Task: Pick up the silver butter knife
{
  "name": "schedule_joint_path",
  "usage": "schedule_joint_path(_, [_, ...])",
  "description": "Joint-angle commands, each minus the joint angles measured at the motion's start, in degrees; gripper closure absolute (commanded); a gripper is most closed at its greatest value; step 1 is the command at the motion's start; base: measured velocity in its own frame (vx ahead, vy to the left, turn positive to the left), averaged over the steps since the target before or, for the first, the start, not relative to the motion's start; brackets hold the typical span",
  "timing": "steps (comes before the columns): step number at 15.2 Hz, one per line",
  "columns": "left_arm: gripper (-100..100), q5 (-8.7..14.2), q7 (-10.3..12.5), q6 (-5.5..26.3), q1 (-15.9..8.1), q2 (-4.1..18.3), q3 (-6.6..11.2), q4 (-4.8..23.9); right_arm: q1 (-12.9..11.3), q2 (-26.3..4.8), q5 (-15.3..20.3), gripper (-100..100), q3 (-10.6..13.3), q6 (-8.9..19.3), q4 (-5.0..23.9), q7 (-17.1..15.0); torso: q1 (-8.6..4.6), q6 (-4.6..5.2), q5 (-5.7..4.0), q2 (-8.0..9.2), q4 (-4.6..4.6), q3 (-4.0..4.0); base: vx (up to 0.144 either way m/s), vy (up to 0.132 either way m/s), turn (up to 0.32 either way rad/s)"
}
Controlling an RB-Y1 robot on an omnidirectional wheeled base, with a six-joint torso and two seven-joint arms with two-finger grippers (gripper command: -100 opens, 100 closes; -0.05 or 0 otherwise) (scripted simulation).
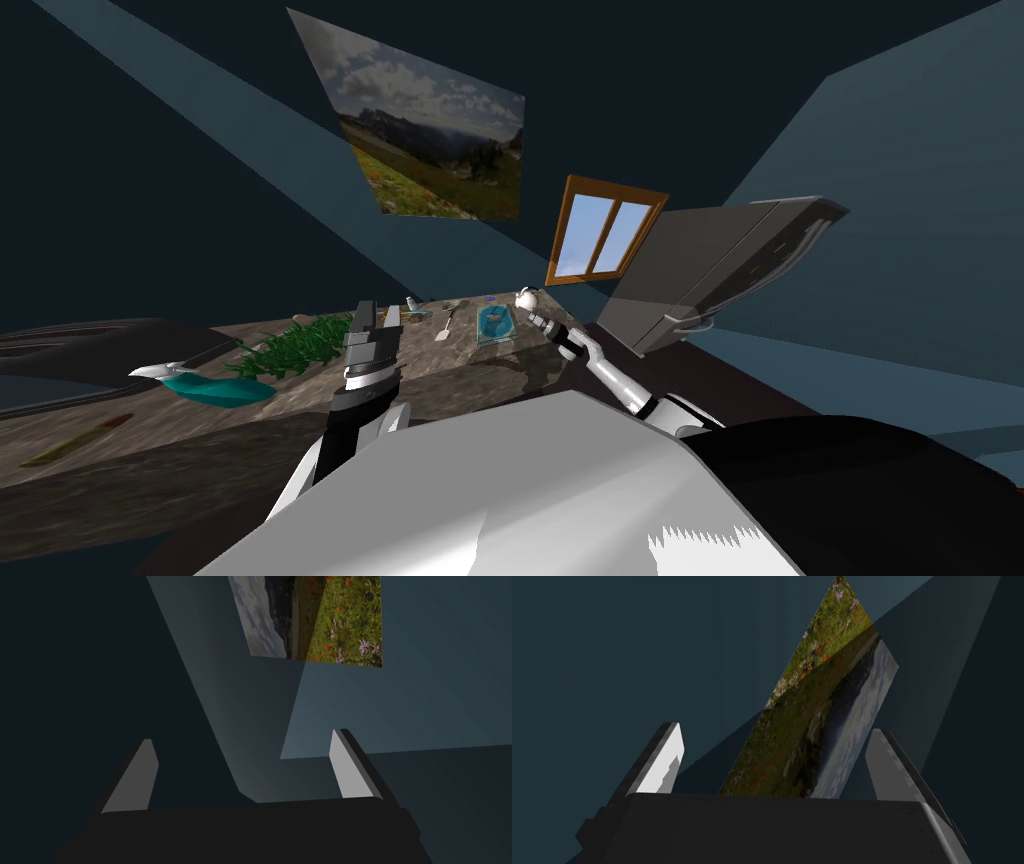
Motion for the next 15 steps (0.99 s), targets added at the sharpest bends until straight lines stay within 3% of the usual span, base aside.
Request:
schedule_joint_path(1, [0,0.0,0.0,0.0,0.0,0.0,0.00,0.0,-0.8,-0.9,0.7,-100,0.5,0.0,2.3,-0.8,0.00,0.00,0.00,0.00,0.00,0.00,0.007,0.029,0.010])
schedule_joint_path(2, [0,0.0,0.0,0.0,0.0,0.0,0.00,0.0,-3.3,-2.8,2.9,-100,2.1,-0.1,4.1,-2.4,-0.03,0.02,0.00,0.02,0.00,0.01,0.008,0.034,0.013])
schedule_joint_path(4, [0,0.0,0.0,0.0,0.0,0.0,0.00,0.0,-3.3,-2.8,2.9,-100,2.1,-0.1,6.1,-2.4,-0.01,0.01,0.00,0.01,0.01,0.01,0.008,0.035,0.010])
schedule_joint_path(5, [0,0.0,0.0,0.0,0.0,0.0,0.00,0.0,-5.7,-4.7,5.1,-100,3.8,-0.3,7.5,-3.9,-0.03,0.01,0.00,0.02,0.01,0.01,0.009,0.041,0.013])
schedule_joint_path(8, [0,0.0,0.0,0.0,0.0,0.0,0.00,0.0,-5.8,-4.7,5.1,-100,3.8,-0.3,9.9,-3.9,-0.01,0.02,0.01,0.04,0.01,0.02,0.004,0.032,0.008])
schedule_joint_path(9, [0,0.0,0.0,0.0,0.0,0.0,0.00,0.0,-8.3,-6.5,7.3,-100,5.5,-0.4,11.3,-5.5,-0.05,0.02,-0.01,0.05,0.01,0.03,0.002,0.031,0.014])
schedule_joint_path(12, [0,0.0,0.0,0.0,0.0,0.0,0.00,0.0,-8.3,-6.5,7.3,-100,5.5,-0.4,13.7,-5.5,-0.03,0.01,0.00,0.04,0.01,0.02,0.007,0.029,0.009])
schedule_joint_path(13, [0,0.0,0.0,0.0,0.0,0.0,0.00,0.0,-10.7,-8.2,9.5,-100,7.2,-0.6,15.4,-7.1,-0.06,0.02,-0.01,0.04,0.01,0.03,0.006,0.028,0.013])
schedule_joint_path(15, [0,0.0,0.0,0.0,0.0,0.0,0.00,0.0,-10.7,-8.2,9.5,-100,7.2,-0.6,17.4,-7.1,-0.02,0.01,0.00,0.03,0.01,0.02,0.009,0.035,0.018])
